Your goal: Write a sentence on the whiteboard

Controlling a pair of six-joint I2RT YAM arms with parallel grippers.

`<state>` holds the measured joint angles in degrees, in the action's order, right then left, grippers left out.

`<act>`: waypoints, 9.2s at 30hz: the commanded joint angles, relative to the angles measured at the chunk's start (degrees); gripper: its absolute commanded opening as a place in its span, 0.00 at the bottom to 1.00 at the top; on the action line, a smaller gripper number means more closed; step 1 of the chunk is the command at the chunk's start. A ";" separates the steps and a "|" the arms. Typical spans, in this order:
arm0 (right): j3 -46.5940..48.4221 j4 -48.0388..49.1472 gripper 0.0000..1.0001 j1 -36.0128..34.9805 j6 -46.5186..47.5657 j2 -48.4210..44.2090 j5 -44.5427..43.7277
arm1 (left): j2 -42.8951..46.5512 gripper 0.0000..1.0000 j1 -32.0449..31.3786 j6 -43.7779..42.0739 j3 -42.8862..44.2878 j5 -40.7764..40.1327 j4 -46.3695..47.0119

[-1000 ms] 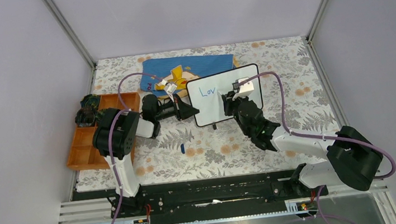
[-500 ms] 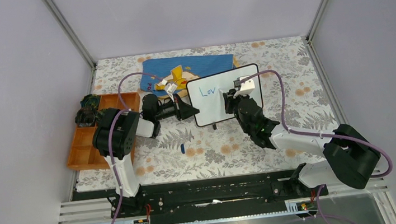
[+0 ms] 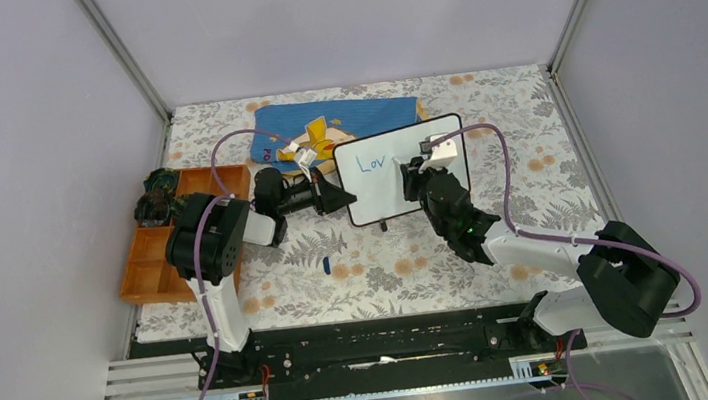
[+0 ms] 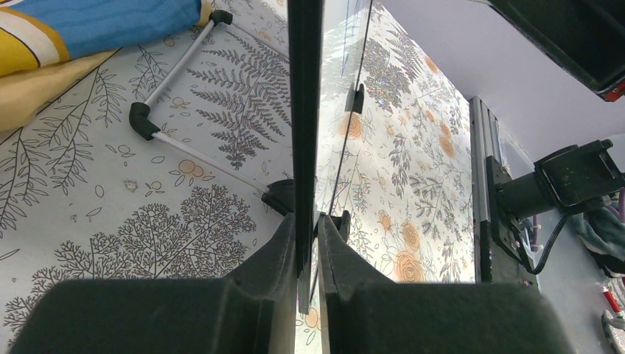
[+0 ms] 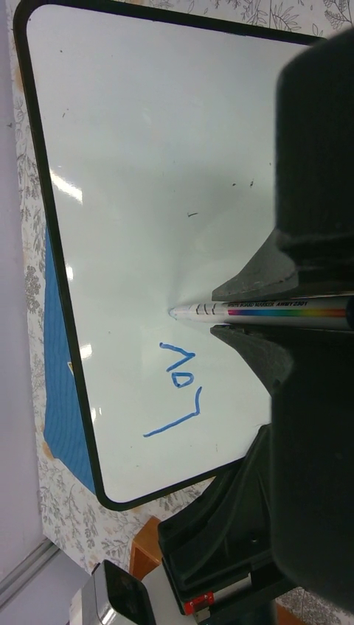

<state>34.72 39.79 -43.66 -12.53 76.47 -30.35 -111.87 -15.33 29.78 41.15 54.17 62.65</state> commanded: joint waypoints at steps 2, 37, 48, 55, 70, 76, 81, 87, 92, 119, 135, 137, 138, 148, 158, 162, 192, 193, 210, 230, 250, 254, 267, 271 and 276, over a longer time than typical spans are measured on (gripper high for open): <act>2.74 1.88 0.00 1.29 -0.11 -0.26 -1.08 | -0.76 0.00 -1.42 -3.15 -0.61 -0.84 -6.75; 1.53 -1.30 0.00 1.30 -1.05 -0.15 4.26 | -0.70 0.00 -1.63 -3.76 -0.35 -1.03 -7.85; 0.01 -3.87 0.00 1.30 -1.44 -1.49 2.14 | -0.64 0.00 -1.71 -3.98 -0.34 -1.09 -8.29; -0.17 -4.94 0.00 1.30 -1.22 -1.92 0.65 | -0.53 0.00 -1.70 -4.12 -0.36 -1.10 -8.57; 0.37 -5.93 0.00 1.69 -0.12 -2.67 -3.95 | -0.53 0.00 -1.73 -4.46 -0.16 -1.22 -9.12; 0.35 -5.87 0.00 1.74 0.23 -3.65 -6.14 | -0.64 0.00 -1.81 -4.59 -0.12 -1.26 -9.20; 0.26 -5.79 0.00 1.74 0.23 -4.77 -4.32 | -0.58 0.00 -1.80 -4.67 -0.28 -1.35 -9.24; -0.40 -5.27 0.00 1.74 -0.22 -8.23 0.41 | -0.71 0.00 -1.80 -4.69 -0.21 -1.44 -9.30; -0.01 -9.06 0.00 1.74 0.14 -12.80 3.81 | -0.71 0.00 -1.78 -4.91 -0.16 -1.53 -9.70; 0.15 -17.49 0.00 2.82 -4.89 -21.23 4.67 | -0.80 0.00 -2.07 -5.30 -0.16 -1.79 -10.39; 0.17 -12.50 0.00 9.75 -6.50 -15.25 14.86 | -1.07 0.00 -2.20 -5.23 -0.18 -2.05 -10.29; 0.32 -11.64 0.00 9.82 -6.11 -14.20 14.36 | -1.06 0.00 -2.25 -5.27 -0.17 -2.06 -10.41; 0.54 -11.50 0.00 9.82 -6.07 -13.59 14.09 | -1.04 0.00 -2.25 -5.26 -0.23 -2.05 -10.39; 1.07 -5.38 0.00 9.82 -5.65 -9.06 10.99 | -1.15 0.00 -2.51 -5.74 -0.09 -2.14 -11.00; 1.98 -2.76 0.00 9.81 -3.58 -8.21 7.46 | -1.59 0.00 -2.46 -5.79 -0.10 -2.14 -10.90; 2.54 -2.28 0.00 9.83 -3.46 -7.79 7.50 | -1.59 0.00 -2.51 -5.88 -0.07 -2.15 -11.05; 5.15 -3.04 0.00 10.12 -2.14 -5.38 7.75 | -0.98 0.00 -2.94 -6.75 0.08 -2.28 -12.36; 5.16 -3.19 0.00 10.13 -2.21 -5.24 7.70 | -0.98 0.00 -2.90 -6.75 0.08 -2.24 -12.33; 4.32 -5.50 0.00 10.30 -2.89 -3.76 7.13 | -0.80 0.00 -3.27 -7.28 0.25 -2.41 -13.13; 0.86 -8.30 0.00 10.35 -4.75 -6.01 7.52 | -0.22 0.00 -3.62 -8.16 0.46 -3.16 -14.57; -0.30 -10.36 0.00 10.35 -5.34 -7.49 8.13 | 0.43 0.00 -4.43 -9.54 0.51 -3.65 -16.42; 0.86 -10.43 0.00 10.34 -4.79 -7.13 7.49 | 0.50 0.00 -4.53 -9.74 0.52 -3.72 -16.69; 4.00 -10.25 0.00 10.35 -3.25 -5.60 6.50 | 0.60 0.00 -4.56 -10.00 0.58 -3.83 -16.91; 4.56 -10.17 0.00 10.35 -2.64 -5.28 5.83 | 0.60 0.00 -4.58 -10.00 0.60 -3.81 -16.88; 4.89 -10.13 0.00 10.48 -1.98 -5.28 4.68 | 0.50 0.00 -4.55 -10.09 0.61 -3.81 -16.98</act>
<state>36.75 28.51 -33.69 -16.05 70.89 -22.83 -109.51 -18.02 24.23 42.81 51.99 54.24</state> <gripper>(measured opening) 0.179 0.159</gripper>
